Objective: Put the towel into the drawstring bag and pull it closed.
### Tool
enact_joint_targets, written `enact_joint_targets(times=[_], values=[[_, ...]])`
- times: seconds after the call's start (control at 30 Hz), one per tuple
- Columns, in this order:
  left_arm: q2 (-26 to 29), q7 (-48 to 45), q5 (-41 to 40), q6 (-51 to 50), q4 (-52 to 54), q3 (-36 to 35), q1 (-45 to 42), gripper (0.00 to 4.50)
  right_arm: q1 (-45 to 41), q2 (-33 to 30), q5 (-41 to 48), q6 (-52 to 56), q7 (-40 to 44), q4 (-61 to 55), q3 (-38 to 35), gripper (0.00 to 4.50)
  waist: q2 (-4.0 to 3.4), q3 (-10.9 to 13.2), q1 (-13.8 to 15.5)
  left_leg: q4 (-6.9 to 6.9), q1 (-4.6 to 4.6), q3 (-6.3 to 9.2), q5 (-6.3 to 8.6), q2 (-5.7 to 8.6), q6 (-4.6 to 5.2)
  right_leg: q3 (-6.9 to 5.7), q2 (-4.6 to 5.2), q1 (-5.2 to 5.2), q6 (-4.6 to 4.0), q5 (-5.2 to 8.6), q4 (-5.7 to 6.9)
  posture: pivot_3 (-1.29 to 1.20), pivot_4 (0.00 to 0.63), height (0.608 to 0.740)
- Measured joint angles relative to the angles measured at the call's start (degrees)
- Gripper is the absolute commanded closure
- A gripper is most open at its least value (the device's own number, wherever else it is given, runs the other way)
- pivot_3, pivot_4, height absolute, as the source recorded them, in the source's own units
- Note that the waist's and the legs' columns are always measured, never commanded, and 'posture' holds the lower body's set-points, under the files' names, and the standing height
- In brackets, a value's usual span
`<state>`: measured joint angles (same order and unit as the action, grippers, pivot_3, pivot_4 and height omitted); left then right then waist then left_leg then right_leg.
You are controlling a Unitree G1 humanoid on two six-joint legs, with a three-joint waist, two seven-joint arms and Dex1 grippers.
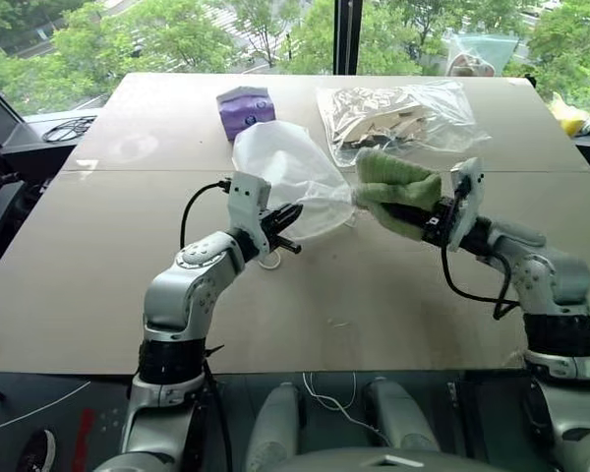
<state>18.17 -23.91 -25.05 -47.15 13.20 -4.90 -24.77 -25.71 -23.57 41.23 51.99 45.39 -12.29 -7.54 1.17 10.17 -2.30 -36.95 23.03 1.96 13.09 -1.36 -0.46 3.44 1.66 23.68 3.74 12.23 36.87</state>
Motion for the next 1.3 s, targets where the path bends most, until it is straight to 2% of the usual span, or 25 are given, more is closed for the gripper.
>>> enact_joint_targets(times=[0.1,0.17,0.23,0.33,0.6,0.8,0.93,1.07,1.3], values=[[-1.4,0.6,-1.8,-1.3,-0.5,-1.5,-1.1,4.5,4.6,0.0,3.9,5.8,-2.0,-5.7,2.1,4.47,0.0,0.0,0.0,-0.13,0.03,-0.03,0.0,0.0,0.0,0.01,0.0,-0.01,0.05,0.07,-0.02,0.0,0.15,0.74],[-2.8,1.2,-3.3,-1.7,-0.4,-2.2,-2.3,4.5,7.2,3.0,8.4,10.2,-4.1,-6.2,2.2,4.47,0.0,0.0,0.0,-0.19,0.03,-0.05,0.0,0.0,0.0,0.03,0.0,-0.01,-0.06,0.15,-0.02,0.0,0.15,0.74],[-3.6,1.4,-4.5,-2.2,-0.4,-2.5,-2.4,4.5,8.3,5.0,13.0,13.8,-5.9,-6.9,2.3,4.47,0.0,0.0,-0.2,-0.19,0.01,-0.08,0.0,0.0,0.0,0.08,-0.01,-0.01,-0.05,0.14,-0.01,0.0,0.15,0.74],[-3.8,0.9,-6.0,-2.5,-0.3,-2.5,-2.0,4.5,7.9,6.9,14.4,16.2,-9.9,-6.8,2.3,4.47,0.0,0.0,-0.2,-0.19,0.0,-0.07,0.0,-0.02,0.0,0.08,-0.04,-0.01,-0.05,0.14,0.0,0.0,0.15,0.74],[-1.2,-0.6,-6.6,-2.5,0.2,-1.5,-0.5,4.5,3.0,15.2,18.7,22.6,-24.3,3.2,-2.7,4.47,0.0,0.0,-0.1,-0.17,0.13,-0.05,0.0,-0.02,0.0,0.07,-0.04,0.06,0.07,0.04,-0.03,0.0,0.15,0.74],[-0.5,-1.3,-6.7,-2.5,2.8,-0.9,0.6,4.5,0.1,22.9,23.3,24.0,-36.3,11.0,-9.9,4.47,0.0,0.0,-0.1,-0.14,0.2,0.03,0.0,-0.02,0.0,-0.03,-0.05,0.09,0.04,0.02,-0.05,0.0,0.15,0.74],[-0.8,-1.3,-7.4,-2.7,4.1,-0.4,0.8,4.5,-0.1,27.0,25.5,23.8,-42.1,13.1,-12.6,4.47,0.0,0.0,-0.1,-0.15,0.26,0.05,0.0,-0.02,0.01,-0.06,-0.04,0.12,0.05,0.03,-0.07,0.0,0.15,0.74],[-1.0,-1.3,-8.9,-3.7,5.0,0.1,1.3,4.5,-1.0,32.2,31.4,20.9,-48.7,14.7,-16.0,4.47,-0.02,0.0,-0.3,-0.15,0.37,0.06,0.0,-0.05,0.0,-0.08,-0.06,0.26,0.05,0.02,-0.06,0.0,0.15,0.74],[-1.0,-1.2,-10.0,-4.7,5.9,0.6,1.8,4.5,-1.3,32.6,47.7,5.2,-61.5,15.9,-18.5,4.47,-0.03,0.0,-0.2,-0.21,0.72,0.13,0.0,-0.04,0.01,-0.18,-0.03,0.53,-0.06,-0.06,-0.08,0.0,0.15,0.74]])
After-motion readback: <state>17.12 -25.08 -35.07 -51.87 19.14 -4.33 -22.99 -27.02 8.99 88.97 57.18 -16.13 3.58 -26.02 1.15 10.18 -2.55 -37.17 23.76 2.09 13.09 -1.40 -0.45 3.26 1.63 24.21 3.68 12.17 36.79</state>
